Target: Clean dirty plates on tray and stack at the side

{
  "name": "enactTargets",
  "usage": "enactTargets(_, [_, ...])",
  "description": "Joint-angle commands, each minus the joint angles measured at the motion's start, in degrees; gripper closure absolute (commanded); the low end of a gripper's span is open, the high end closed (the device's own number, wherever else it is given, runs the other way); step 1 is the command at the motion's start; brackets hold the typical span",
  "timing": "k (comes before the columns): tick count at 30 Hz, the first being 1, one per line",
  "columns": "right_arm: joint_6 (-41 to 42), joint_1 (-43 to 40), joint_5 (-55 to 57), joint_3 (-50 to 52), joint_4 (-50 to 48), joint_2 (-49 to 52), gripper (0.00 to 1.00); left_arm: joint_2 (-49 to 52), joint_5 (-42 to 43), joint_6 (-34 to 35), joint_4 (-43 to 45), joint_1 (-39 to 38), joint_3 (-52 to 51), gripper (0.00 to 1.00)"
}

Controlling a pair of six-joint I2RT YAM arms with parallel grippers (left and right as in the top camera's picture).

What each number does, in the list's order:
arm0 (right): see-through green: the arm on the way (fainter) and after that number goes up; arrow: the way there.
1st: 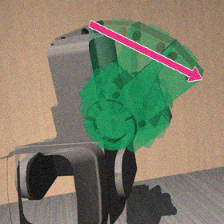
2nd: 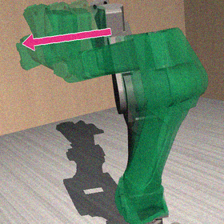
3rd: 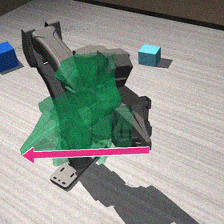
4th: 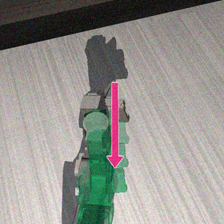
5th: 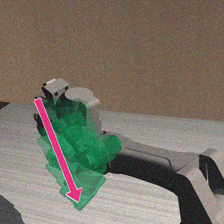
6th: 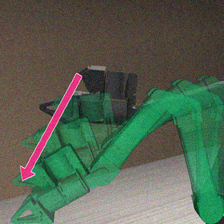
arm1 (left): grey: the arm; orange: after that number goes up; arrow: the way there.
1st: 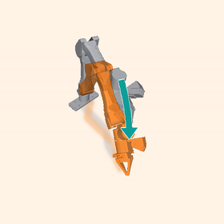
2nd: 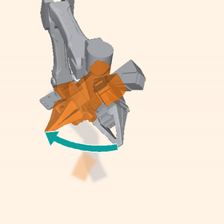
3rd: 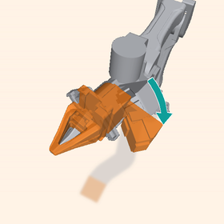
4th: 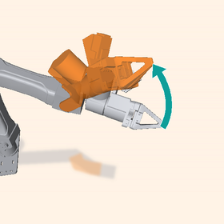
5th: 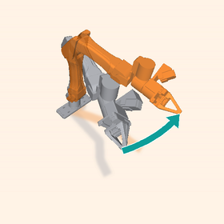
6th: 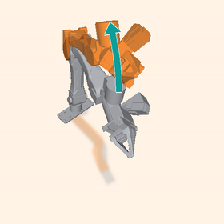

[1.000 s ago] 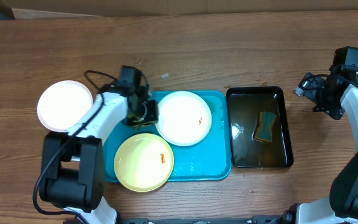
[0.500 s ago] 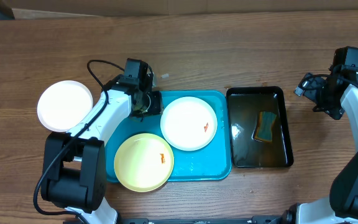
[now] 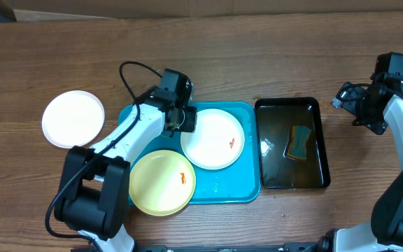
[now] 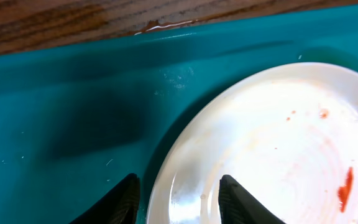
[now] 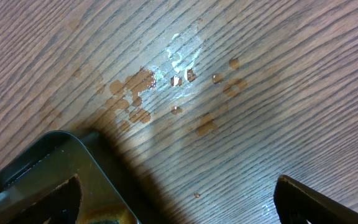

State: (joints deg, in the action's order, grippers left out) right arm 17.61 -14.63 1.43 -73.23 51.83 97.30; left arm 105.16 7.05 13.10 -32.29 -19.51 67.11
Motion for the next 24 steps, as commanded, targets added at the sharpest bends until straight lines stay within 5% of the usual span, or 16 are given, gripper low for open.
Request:
enactTargets(1, [0.2,-0.2,0.0,-0.6,-0.3,-0.1,0.0,2.5,-2.5,-1.3,0.3,-0.2,1.1,0.6])
enactTargets(6, [0.2,-0.2,0.0,-0.6,-2.8,-0.1,0.0,3.4,-2.6,-1.3,0.4,-0.2,1.2,0.64])
enactTargets(10, [0.2,-0.2,0.0,-0.6,-5.4,-0.1,0.0,3.4,-2.6,-0.9,0.2,-0.2,1.2,0.96])
enactTargets(16, [0.2,-0.2,0.0,-0.6,-5.6,-0.1,0.0,3.4,-3.1,6.4,-3.9,1.0,1.9,0.96])
enactTargets(24, [0.6,-0.2,-2.9,-0.6,-4.2,-0.1,0.0,3.4,-2.6,6.2,-6.7,1.6,2.9,0.86])
